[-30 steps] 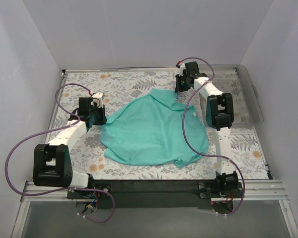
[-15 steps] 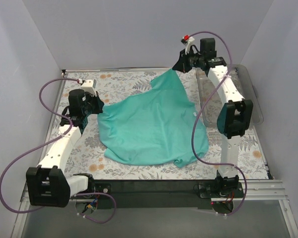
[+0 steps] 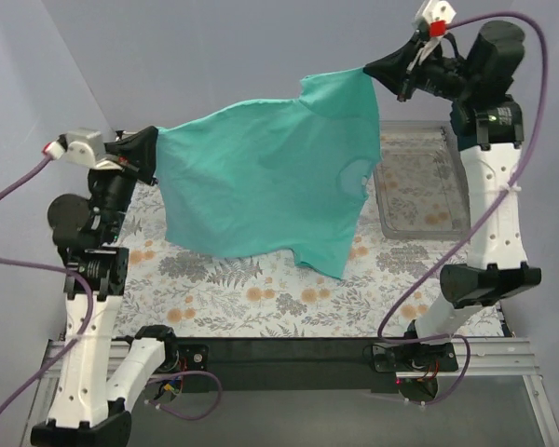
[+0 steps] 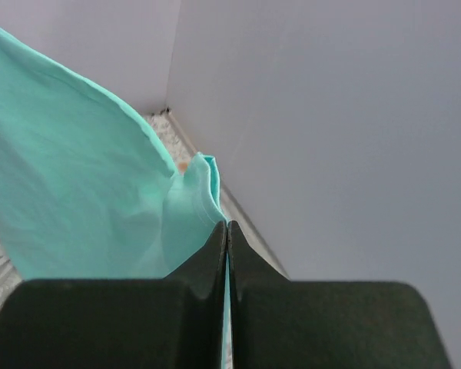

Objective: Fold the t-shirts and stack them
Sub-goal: Flatten the tshirt out

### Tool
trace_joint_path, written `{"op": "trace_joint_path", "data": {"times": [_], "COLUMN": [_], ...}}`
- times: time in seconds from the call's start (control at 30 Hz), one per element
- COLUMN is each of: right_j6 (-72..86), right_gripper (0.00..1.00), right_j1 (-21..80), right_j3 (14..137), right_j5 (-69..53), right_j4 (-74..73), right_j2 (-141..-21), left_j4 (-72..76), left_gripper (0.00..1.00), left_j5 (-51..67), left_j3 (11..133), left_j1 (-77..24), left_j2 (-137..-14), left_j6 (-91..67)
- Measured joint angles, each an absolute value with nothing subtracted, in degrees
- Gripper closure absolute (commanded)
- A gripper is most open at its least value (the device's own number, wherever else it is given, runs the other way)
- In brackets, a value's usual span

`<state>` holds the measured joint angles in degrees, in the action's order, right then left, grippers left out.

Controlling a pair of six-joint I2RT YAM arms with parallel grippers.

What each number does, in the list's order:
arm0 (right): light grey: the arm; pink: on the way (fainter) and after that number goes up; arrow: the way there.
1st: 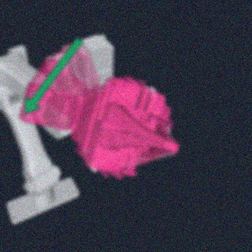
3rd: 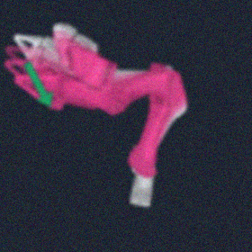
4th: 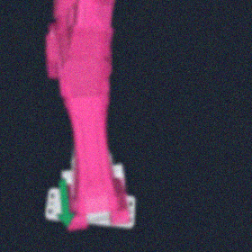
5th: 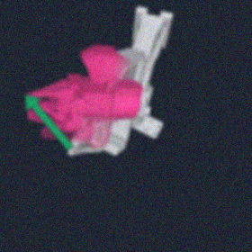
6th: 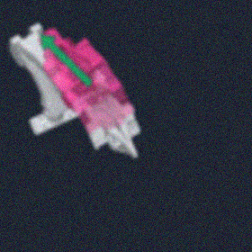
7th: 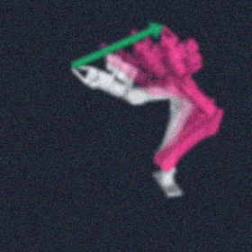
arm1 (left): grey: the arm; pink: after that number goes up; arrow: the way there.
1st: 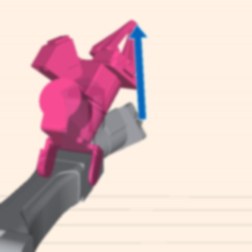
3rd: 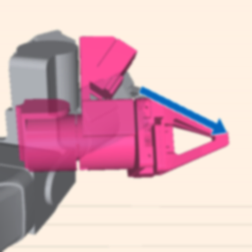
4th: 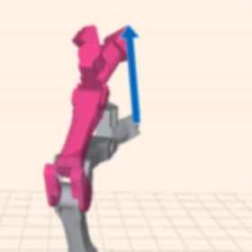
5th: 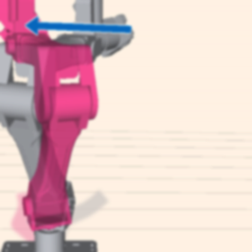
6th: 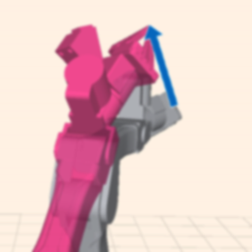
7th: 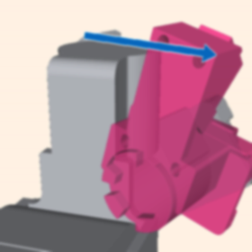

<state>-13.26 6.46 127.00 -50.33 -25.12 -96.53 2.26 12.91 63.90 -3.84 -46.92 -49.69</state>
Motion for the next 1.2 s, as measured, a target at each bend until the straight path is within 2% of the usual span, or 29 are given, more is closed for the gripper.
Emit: {"op": "trace_joint_path", "data": {"times": [0.33, 0.6, 0.83, 1.03, 1.2], "right_j6": [-2.9, 1.9, 3.4, 6.1, 2.2], "right_gripper": [0.99, 0.99, 0.99, 0.99, 0.99], "right_j1": [-1.0, -2.6, -2.7, -1.1, 6.2], "right_j3": [150.9, 155.1, 143.0, 125.1, 108.5], "right_j5": [-47.9, -45.4, -46.6, -51.1, -51.0], "right_j4": [-16.6, -11.2, -9.0, -4.5, -3.7], "right_j2": [-85.9, -79.9, -80.5, -87.0, -96.3], "left_j4": [12.3, 13.7, 11.5, 12.8, 17.8], "left_gripper": [1.0, 1.0, 1.0, 1.0, 1.0], "left_j5": [13.1, 12.4, 7.5, 1.2, -2.8], "left_j3": [75.9, 79.9, 71.7, 55.3, 41.5], "left_j1": [-3.8, -3.8, -3.8, -3.8, -3.8], "left_j2": [-34.6, -31.6, -31.8, -34.6, -42.2], "left_j6": [-50.7, -49.8, -47.4, -45.6, -44.3]}}
